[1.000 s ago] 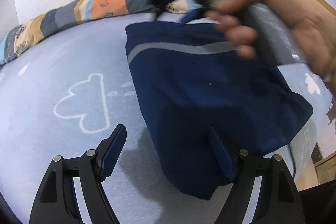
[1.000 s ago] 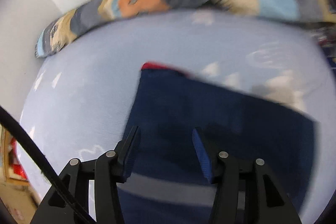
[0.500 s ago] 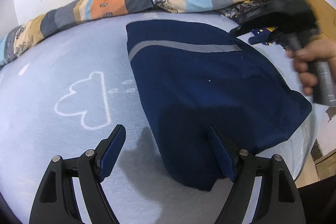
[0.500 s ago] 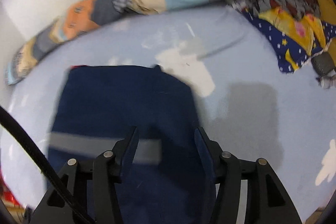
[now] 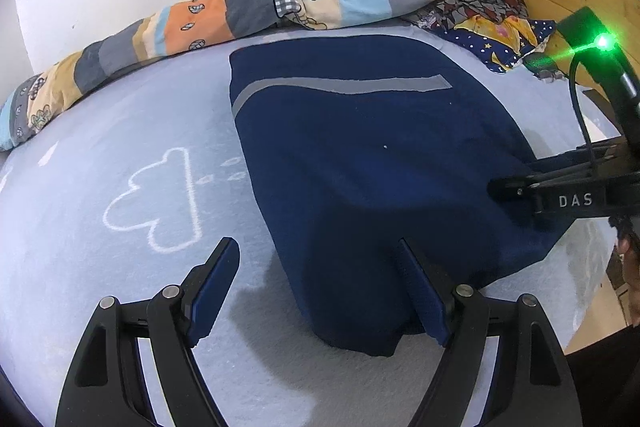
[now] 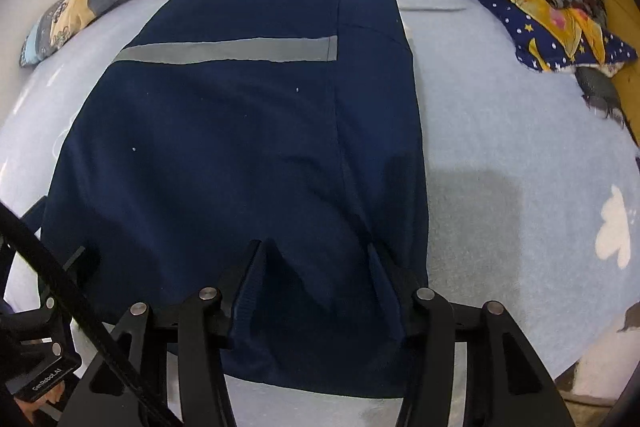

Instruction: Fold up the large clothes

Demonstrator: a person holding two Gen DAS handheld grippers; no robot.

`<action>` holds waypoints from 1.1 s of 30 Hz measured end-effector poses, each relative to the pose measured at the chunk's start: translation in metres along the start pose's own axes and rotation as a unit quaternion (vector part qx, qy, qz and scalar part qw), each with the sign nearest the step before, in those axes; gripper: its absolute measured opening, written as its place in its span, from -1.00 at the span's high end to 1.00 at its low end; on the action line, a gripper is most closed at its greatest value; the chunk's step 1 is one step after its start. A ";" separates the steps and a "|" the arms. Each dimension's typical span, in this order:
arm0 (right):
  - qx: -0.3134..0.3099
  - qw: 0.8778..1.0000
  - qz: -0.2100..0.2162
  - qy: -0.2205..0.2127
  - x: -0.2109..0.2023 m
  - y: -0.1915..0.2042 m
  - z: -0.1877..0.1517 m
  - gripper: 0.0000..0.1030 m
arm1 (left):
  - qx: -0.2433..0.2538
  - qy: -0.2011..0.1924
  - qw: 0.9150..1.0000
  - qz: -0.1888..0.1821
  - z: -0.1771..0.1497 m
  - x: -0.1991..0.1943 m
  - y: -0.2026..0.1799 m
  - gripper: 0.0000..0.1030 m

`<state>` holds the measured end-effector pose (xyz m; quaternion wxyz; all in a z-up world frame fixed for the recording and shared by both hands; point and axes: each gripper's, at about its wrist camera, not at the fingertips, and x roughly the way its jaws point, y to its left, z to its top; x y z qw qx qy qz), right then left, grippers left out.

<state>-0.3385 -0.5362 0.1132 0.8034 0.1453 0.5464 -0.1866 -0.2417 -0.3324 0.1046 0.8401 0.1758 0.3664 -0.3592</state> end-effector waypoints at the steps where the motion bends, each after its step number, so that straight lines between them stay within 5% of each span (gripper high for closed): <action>1: 0.006 1.000 0.005 -0.002 -0.004 -0.002 0.000 -0.08 | 0.002 -0.003 1.000 0.004 0.000 -0.002 -0.001 -0.55; 7: 0.021 0.998 0.041 -0.052 -0.045 -0.013 0.005 -0.08 | 0.016 -0.018 1.000 0.011 -0.003 -0.016 -0.005 -0.55; 17: 0.038 0.999 0.019 0.015 -0.013 -0.023 -0.006 -0.08 | 0.031 -0.018 0.999 0.012 -0.008 -0.014 -0.013 -0.55; 27: 0.052 0.997 0.010 -0.052 -0.044 -0.031 0.005 -0.08 | 0.034 -0.044 0.998 0.026 -0.001 -0.026 -0.009 -0.55; 33: 0.067 0.997 0.030 -0.036 -0.028 -0.033 0.015 -0.08 | 0.024 -0.029 0.999 0.023 0.010 -0.015 -0.009 -0.55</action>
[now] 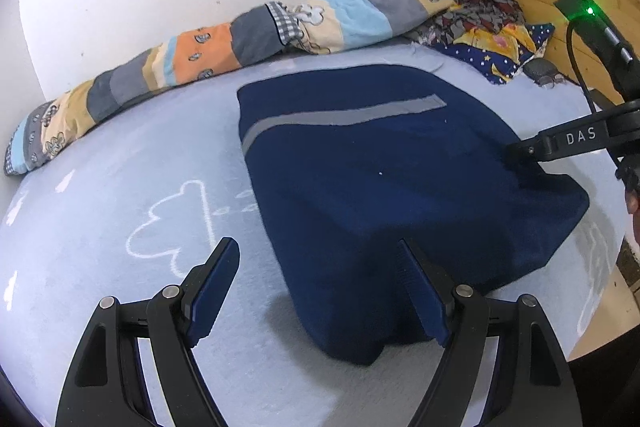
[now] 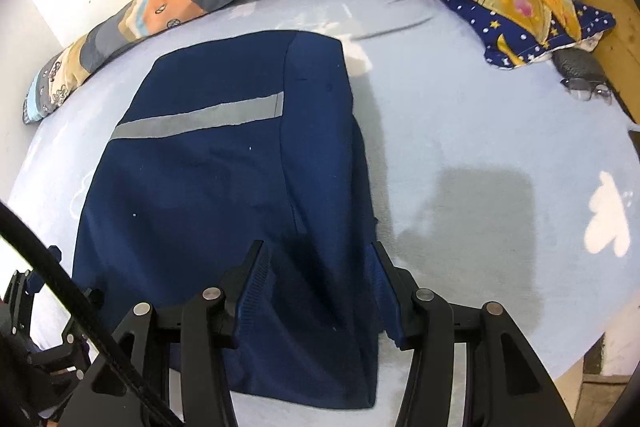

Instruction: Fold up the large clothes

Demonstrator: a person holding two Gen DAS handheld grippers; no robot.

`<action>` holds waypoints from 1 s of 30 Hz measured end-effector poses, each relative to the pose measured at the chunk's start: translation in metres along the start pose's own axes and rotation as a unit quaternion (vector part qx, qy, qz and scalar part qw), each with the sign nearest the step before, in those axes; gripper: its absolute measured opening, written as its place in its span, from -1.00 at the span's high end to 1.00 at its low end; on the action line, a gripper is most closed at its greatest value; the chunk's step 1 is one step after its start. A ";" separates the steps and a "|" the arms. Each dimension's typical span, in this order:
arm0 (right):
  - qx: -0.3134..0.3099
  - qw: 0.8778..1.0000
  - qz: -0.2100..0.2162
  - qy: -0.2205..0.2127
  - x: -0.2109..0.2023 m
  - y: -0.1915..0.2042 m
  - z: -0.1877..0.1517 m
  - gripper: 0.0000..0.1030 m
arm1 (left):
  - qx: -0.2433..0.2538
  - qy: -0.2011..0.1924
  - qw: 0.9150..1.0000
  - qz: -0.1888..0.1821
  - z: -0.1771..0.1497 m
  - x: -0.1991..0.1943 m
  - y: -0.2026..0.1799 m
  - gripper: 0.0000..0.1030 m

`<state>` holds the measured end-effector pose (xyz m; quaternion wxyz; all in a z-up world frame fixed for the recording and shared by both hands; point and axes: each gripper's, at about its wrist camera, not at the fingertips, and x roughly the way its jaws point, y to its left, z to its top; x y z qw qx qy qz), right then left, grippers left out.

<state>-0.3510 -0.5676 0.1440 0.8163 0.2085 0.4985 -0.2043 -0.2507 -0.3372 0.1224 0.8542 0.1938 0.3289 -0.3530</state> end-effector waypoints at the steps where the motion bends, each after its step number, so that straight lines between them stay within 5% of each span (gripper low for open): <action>1: -0.002 1.000 0.000 0.007 0.005 0.002 0.001 -0.08 | 0.001 0.011 1.000 -0.001 0.000 0.007 -0.002 -0.55; 16: -0.017 0.999 -0.012 0.027 0.021 0.005 -0.003 -0.08 | 0.006 0.016 1.000 0.006 -0.004 0.016 -0.004 -0.55; 22: -0.027 0.999 -0.018 -0.007 0.003 0.010 -0.002 -0.08 | 0.009 0.013 1.000 0.009 -0.004 0.014 -0.003 -0.55; 30: -0.062 0.997 0.029 -0.031 -0.008 0.034 -0.006 -0.08 | 0.011 0.013 1.000 0.010 -0.003 0.013 -0.004 -0.55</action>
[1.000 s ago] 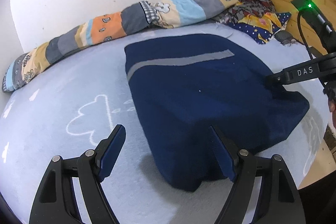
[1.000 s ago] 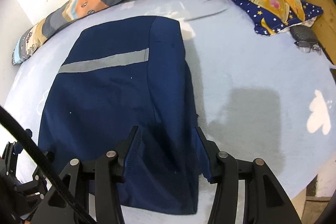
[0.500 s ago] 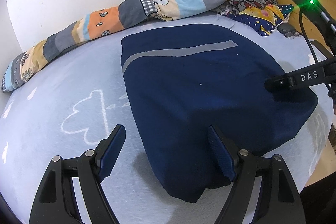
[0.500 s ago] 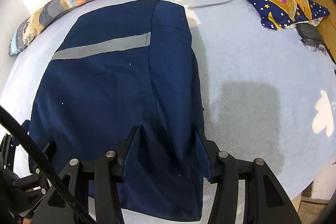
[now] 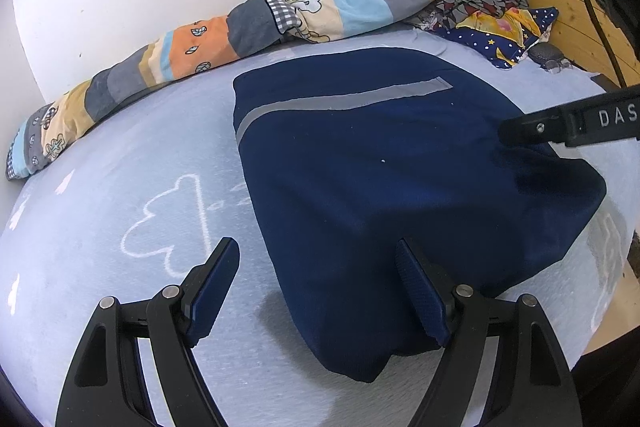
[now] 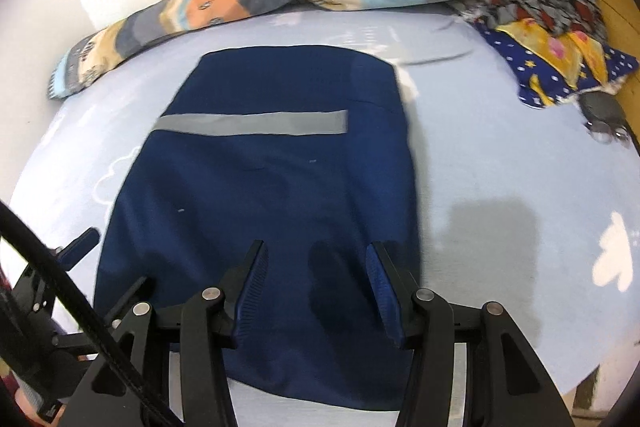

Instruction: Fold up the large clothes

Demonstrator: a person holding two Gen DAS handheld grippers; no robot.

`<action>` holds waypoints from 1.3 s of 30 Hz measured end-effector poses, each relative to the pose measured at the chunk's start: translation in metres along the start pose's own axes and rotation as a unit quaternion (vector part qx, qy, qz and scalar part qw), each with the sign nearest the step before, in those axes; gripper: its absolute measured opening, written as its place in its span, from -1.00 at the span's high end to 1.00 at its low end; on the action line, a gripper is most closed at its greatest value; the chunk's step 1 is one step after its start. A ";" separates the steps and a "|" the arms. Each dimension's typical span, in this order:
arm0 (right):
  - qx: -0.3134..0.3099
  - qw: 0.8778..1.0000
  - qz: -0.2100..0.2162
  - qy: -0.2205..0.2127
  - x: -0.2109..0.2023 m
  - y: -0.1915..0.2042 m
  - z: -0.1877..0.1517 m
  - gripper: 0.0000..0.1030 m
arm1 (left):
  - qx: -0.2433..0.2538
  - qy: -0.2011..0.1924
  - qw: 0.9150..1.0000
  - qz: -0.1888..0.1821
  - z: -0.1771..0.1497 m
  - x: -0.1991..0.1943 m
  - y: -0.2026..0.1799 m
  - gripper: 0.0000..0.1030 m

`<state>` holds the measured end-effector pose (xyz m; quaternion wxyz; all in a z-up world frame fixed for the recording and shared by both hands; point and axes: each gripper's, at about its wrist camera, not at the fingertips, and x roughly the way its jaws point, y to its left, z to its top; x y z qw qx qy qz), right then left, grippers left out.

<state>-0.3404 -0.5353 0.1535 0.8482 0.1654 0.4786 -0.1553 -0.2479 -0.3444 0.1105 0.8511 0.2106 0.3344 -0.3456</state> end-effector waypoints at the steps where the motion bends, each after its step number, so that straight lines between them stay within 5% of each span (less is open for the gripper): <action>1: -0.002 1.000 0.001 0.003 0.001 0.002 0.000 -0.08 | 0.000 0.000 1.000 0.000 0.000 0.000 0.000 -0.55; 11: 0.022 0.997 -0.015 0.075 0.041 -0.011 -0.008 -0.08 | -0.001 0.002 1.000 -0.003 0.000 0.001 0.000 -0.55; 18: 0.027 1.000 0.007 0.011 0.013 -0.010 0.009 -0.08 | -0.040 -0.009 0.999 -0.005 0.011 -0.009 0.022 -0.55; 22: 0.050 0.998 -0.008 -0.031 0.007 -0.022 0.047 -0.08 | -0.069 -0.012 0.998 -0.008 0.015 -0.008 0.033 -0.55; 26: 0.079 0.997 -0.002 -0.003 0.044 -0.036 0.080 -0.08 | -0.043 0.015 0.999 -0.009 0.010 0.007 0.023 -0.55; 31: 0.103 0.993 0.003 0.052 0.095 -0.045 0.081 -0.08 | -0.049 0.034 0.998 -0.035 0.009 0.017 0.024 -0.55; 37: 0.116 0.992 0.047 0.002 0.048 -0.047 0.087 -0.08 | -0.094 0.028 0.994 -0.046 0.016 0.012 0.042 -0.55; 39: 0.137 0.989 0.061 -0.018 0.031 -0.061 0.084 -0.23 | -0.110 0.024 0.992 -0.048 0.021 0.008 0.053 -0.55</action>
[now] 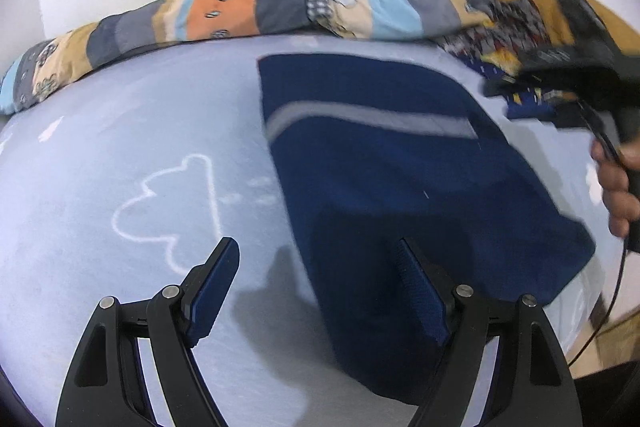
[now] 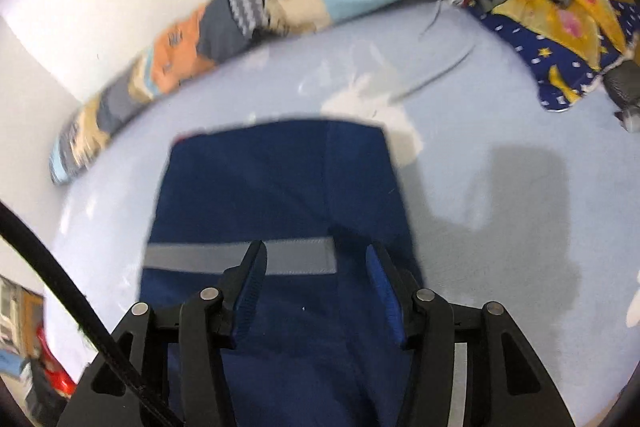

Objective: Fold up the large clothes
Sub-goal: 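Grasp the folded jacket edge with the right tool and lift it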

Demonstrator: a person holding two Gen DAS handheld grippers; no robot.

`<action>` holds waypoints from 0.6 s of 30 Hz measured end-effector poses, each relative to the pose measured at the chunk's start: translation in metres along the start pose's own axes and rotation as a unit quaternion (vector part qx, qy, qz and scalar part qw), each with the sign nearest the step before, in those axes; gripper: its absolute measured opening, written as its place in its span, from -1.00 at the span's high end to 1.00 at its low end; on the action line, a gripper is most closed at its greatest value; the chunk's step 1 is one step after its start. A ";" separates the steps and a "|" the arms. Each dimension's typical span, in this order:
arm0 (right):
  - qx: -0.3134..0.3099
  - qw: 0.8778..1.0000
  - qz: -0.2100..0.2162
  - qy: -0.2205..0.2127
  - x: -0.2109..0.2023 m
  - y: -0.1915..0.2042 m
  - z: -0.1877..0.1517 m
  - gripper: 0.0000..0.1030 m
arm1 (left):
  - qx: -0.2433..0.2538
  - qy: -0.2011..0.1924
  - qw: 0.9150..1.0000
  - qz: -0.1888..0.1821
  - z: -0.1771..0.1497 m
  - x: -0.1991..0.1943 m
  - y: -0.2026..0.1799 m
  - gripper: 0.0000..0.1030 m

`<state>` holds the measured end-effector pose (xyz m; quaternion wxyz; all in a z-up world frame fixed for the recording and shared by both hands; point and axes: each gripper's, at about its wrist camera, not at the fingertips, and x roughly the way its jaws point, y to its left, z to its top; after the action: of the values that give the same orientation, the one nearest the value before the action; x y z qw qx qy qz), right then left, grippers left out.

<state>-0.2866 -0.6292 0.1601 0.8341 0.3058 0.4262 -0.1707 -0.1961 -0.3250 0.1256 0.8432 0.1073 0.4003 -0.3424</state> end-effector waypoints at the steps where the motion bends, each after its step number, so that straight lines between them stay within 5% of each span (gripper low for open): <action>1: 0.008 1.000 0.004 -0.003 -0.004 -0.006 -0.001 -0.28 | -0.016 0.001 1.000 -0.006 0.004 -0.002 0.008 -0.55; 9: 0.077 0.995 0.032 0.047 0.007 -0.080 -0.021 -0.37 | -0.149 0.051 0.984 -0.079 0.012 0.011 0.067 -0.55; 18: 0.116 0.980 0.122 0.102 0.041 -0.097 -0.037 -0.53 | -0.145 0.059 0.984 -0.088 0.011 0.014 0.062 -0.56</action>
<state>-0.3382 -0.6793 0.0743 0.7595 0.4661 0.4459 -0.0844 -0.1422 -0.2904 0.1164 0.7913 -0.0323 0.5025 -0.3467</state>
